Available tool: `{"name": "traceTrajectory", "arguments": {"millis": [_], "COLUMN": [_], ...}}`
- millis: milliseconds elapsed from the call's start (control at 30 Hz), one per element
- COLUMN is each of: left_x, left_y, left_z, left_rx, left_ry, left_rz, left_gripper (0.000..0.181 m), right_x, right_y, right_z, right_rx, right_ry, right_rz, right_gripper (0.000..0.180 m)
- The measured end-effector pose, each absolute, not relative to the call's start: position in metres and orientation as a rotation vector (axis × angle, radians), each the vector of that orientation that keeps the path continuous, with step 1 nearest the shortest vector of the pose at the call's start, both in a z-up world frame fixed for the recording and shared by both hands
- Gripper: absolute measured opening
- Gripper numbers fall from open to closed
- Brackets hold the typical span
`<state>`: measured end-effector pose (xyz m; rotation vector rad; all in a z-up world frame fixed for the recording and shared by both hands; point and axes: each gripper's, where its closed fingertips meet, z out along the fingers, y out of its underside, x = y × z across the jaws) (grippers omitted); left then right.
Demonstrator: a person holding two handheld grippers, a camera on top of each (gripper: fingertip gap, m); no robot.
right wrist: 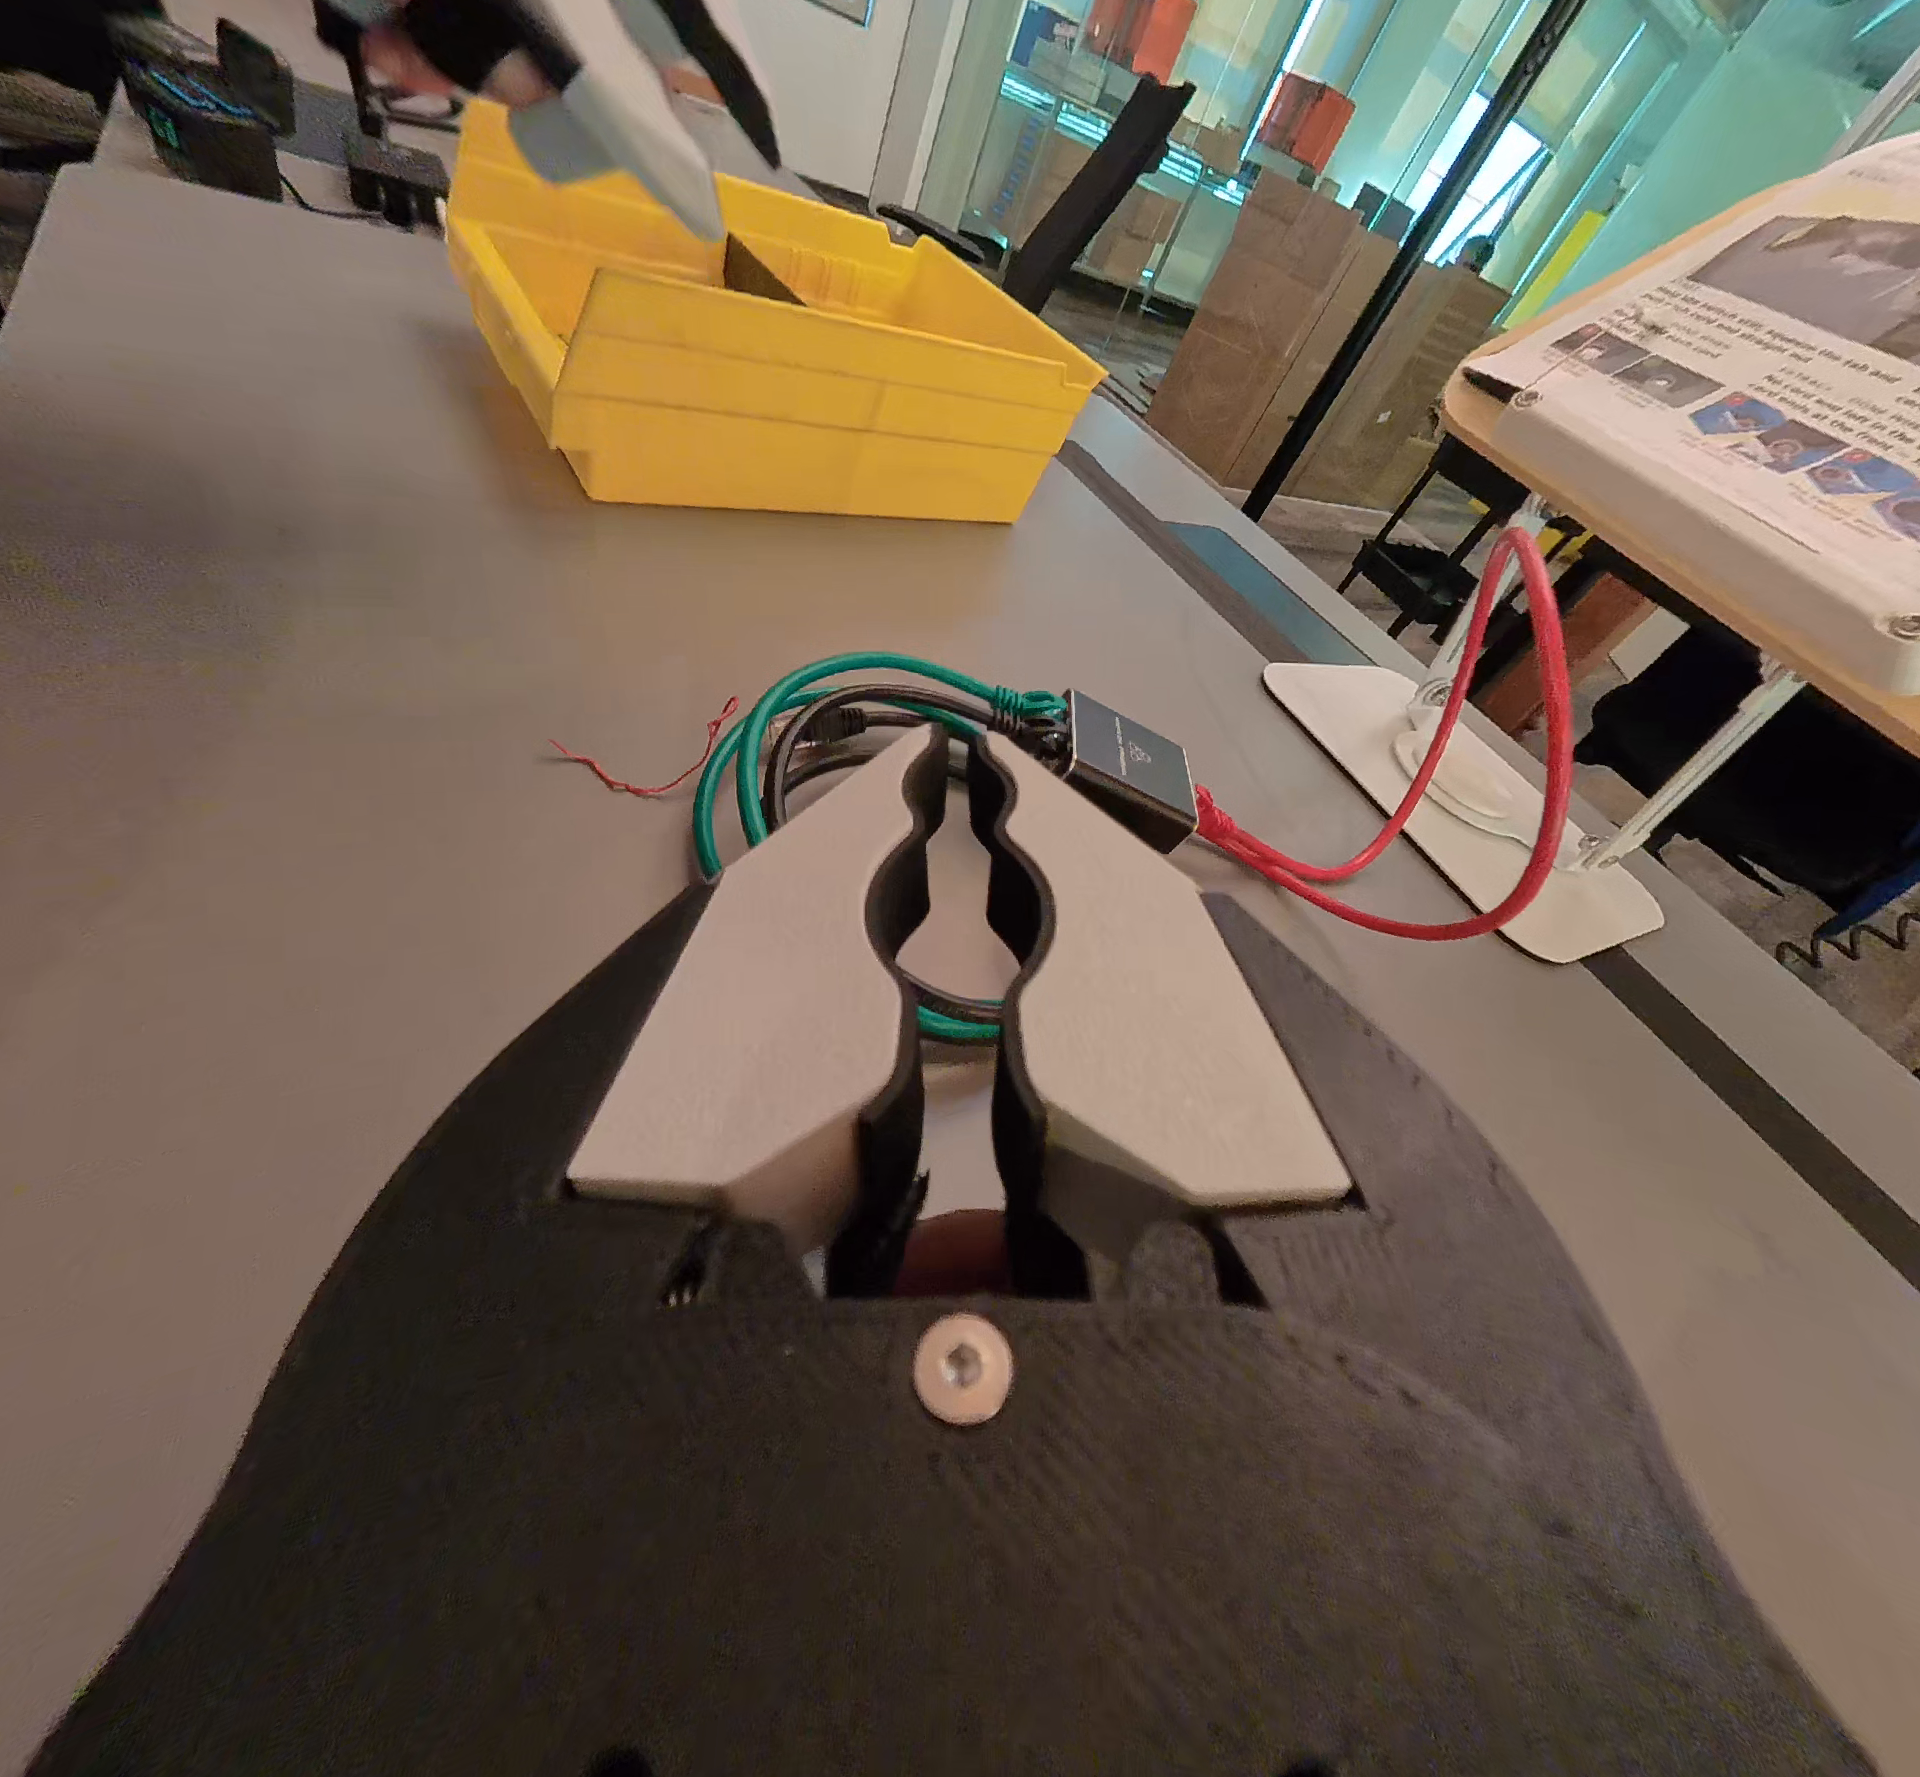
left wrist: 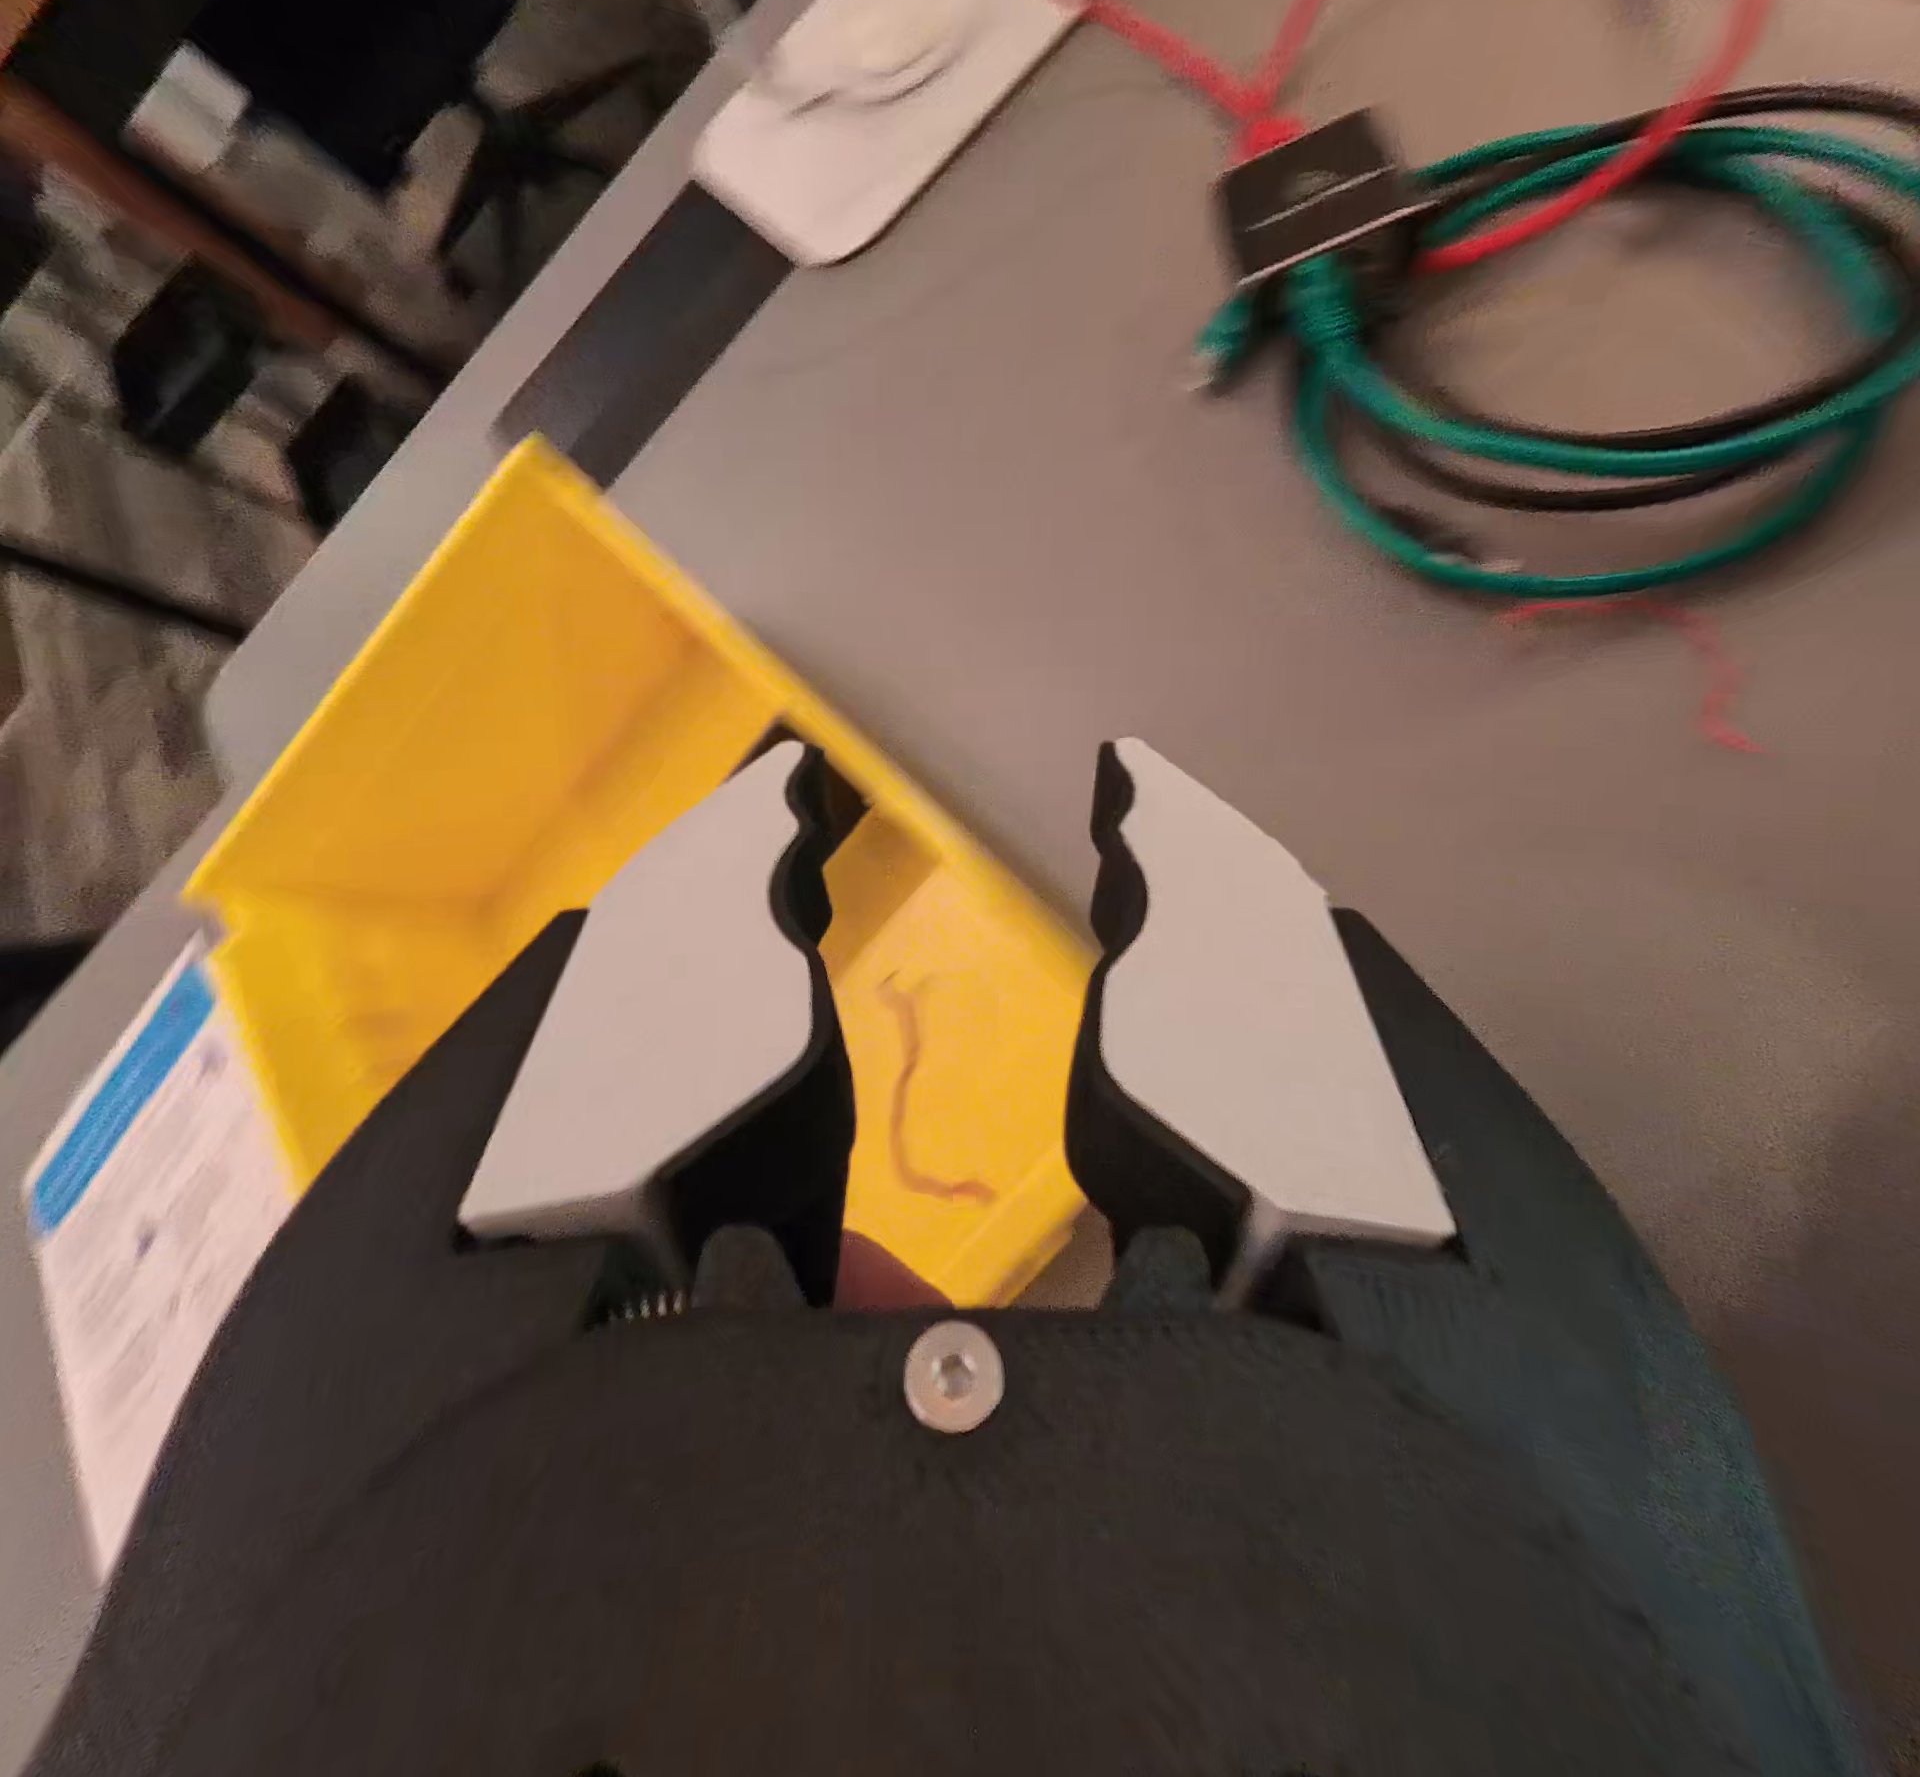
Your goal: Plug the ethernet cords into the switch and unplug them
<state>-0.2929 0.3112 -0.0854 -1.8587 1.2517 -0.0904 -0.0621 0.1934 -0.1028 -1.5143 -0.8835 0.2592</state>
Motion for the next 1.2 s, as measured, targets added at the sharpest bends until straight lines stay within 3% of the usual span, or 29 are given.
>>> {"name": "traceTrajectory", "arguments": {"millis": [33,133,333,533,600,800,967,1200], "left_x": [-0.311,-0.354,-0.401,-0.41,-0.406,-0.402,-0.396,-0.391], "left_y": [0.324,0.356,0.379,0.39,0.393,0.398,0.39,0.399], "left_z": [-0.085,-0.104,-0.187,-0.219,-0.221,-0.216,-0.169,-0.183], "left_rx": [-1.918,-2.07,-2.514,-2.683,-2.684,-2.624,-2.472,-2.454], "left_ry": [1.204,1.137,1.099,0.976,0.939,0.912,0.911,0.946], "left_rz": [-0.067,-0.028,0.032,0.015,-0.044,-0.072,-0.054,-0.002], "left_gripper": [0.047,0.035,0.038,0.029,0.013,0.005,0.004,0.03], "right_x": [-0.062,-0.064,-0.064,-0.064,-0.063,-0.062,-0.062,-0.069], "right_y": [0.194,0.194,0.195,0.196,0.196,0.197,0.197,0.195], "right_z": [-0.104,-0.107,-0.113,-0.117,-0.118,-0.118,-0.118,-0.121], "right_rx": [-1.522,-1.532,-1.553,-1.566,-1.569,-1.575,-1.577,-1.577], "right_ry": [-0.887,-0.898,-0.918,-0.931,-0.934,-0.925,-0.926,-0.953], "right_rz": [0.256,0.249,0.225,0.219,0.216,0.225,0.228,0.229], "right_gripper": [0.001,0.002,0.002,0.003,0.003,0.003,0.003,0.003]}}
